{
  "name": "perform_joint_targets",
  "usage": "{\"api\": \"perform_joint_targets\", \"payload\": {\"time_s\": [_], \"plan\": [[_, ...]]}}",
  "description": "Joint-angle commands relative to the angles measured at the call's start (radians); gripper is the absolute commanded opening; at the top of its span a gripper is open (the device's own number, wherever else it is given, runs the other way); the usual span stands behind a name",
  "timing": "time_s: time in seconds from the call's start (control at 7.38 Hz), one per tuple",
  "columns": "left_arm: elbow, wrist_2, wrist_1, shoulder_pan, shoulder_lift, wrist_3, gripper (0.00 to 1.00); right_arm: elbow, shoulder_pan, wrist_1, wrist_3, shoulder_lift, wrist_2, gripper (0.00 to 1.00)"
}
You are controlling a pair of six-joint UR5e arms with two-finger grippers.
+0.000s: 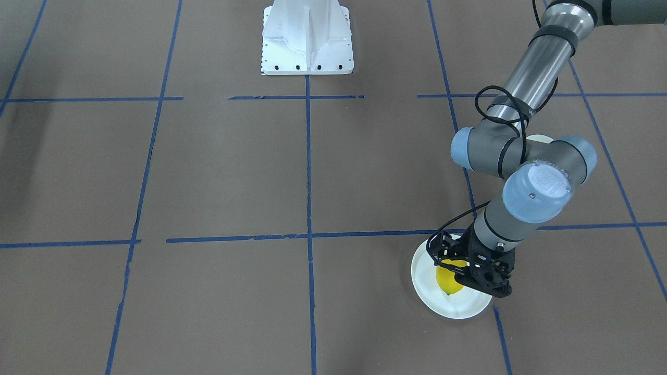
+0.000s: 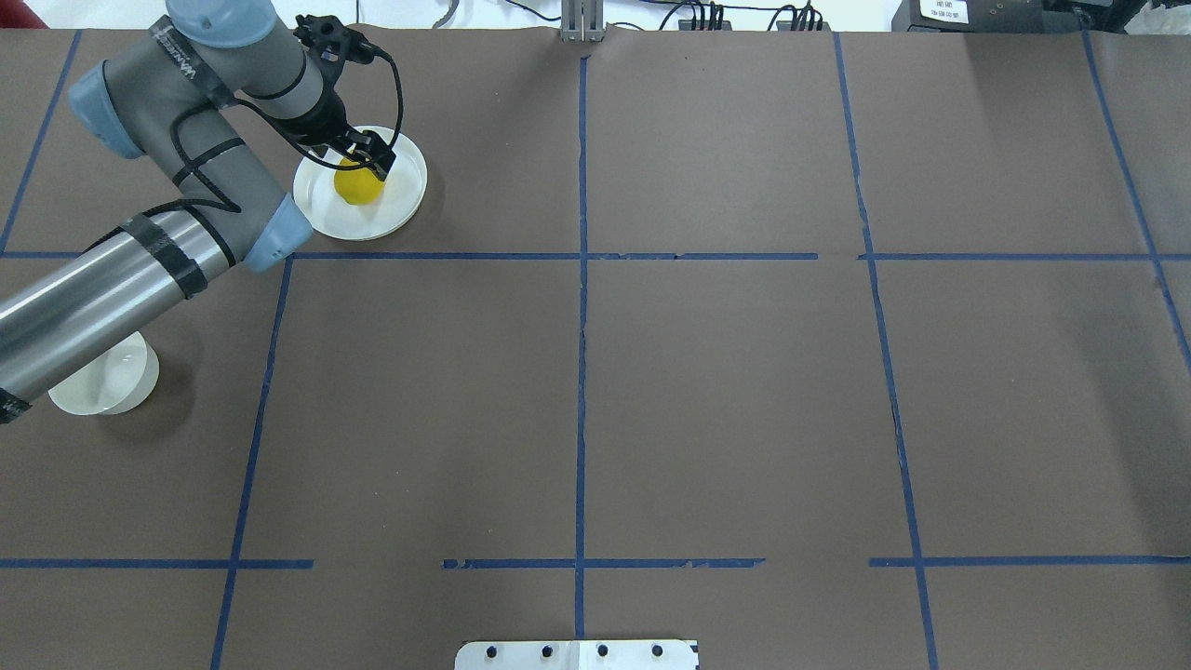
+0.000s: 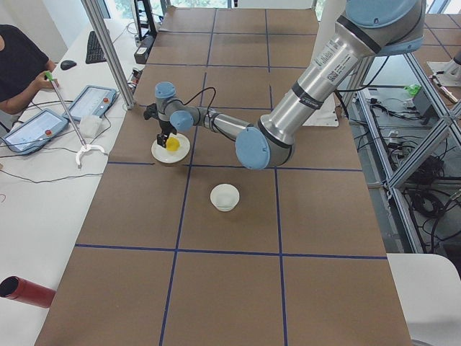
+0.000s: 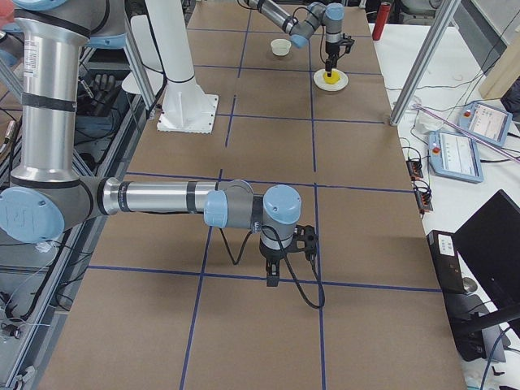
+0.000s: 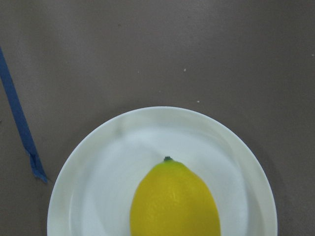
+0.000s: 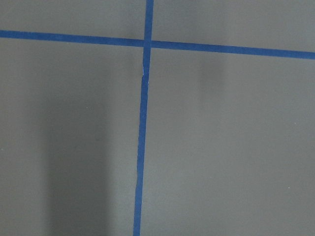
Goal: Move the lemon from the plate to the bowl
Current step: 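Reach the left gripper over the yellow lemon on the white plate, then lower the left gripper and close it around the lemon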
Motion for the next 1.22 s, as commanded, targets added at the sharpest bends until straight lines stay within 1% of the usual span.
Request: {"api": "perform_joint_targets", "payload": {"time_s": [0.0, 0.27, 0.41, 0.54, 0.68, 0.81, 0.95, 1.08], "plan": [[0.053, 0.033, -0.004, 0.024, -0.024, -0.003, 0.99, 0.000, 0.000, 0.000, 0.000, 0.000, 0.000, 1.00], [0.068, 0.033, -0.010, 0.038, -0.021, -0.003, 0.99, 0.000, 0.000, 0.000, 0.000, 0.000, 0.000, 1.00], [0.068, 0.033, -0.010, 0.041, -0.021, -0.003, 0.86, 0.000, 0.000, 0.000, 0.000, 0.000, 0.000, 1.00], [0.065, 0.033, -0.010, 0.041, -0.021, -0.001, 0.61, 0.000, 0.000, 0.000, 0.000, 0.000, 0.000, 1.00], [0.054, 0.033, -0.004, 0.038, -0.019, -0.004, 0.28, 0.000, 0.000, 0.000, 0.000, 0.000, 0.000, 1.00], [-0.023, 0.024, 0.008, 0.000, -0.005, -0.003, 0.11, 0.000, 0.000, 0.000, 0.000, 0.000, 0.000, 1.00], [-0.192, 0.004, 0.037, -0.024, 0.100, -0.004, 0.09, 0.000, 0.000, 0.000, 0.000, 0.000, 0.000, 1.00], [-0.399, 0.003, 0.047, -0.028, 0.257, -0.004, 0.09, 0.000, 0.000, 0.000, 0.000, 0.000, 0.000, 1.00]]}}
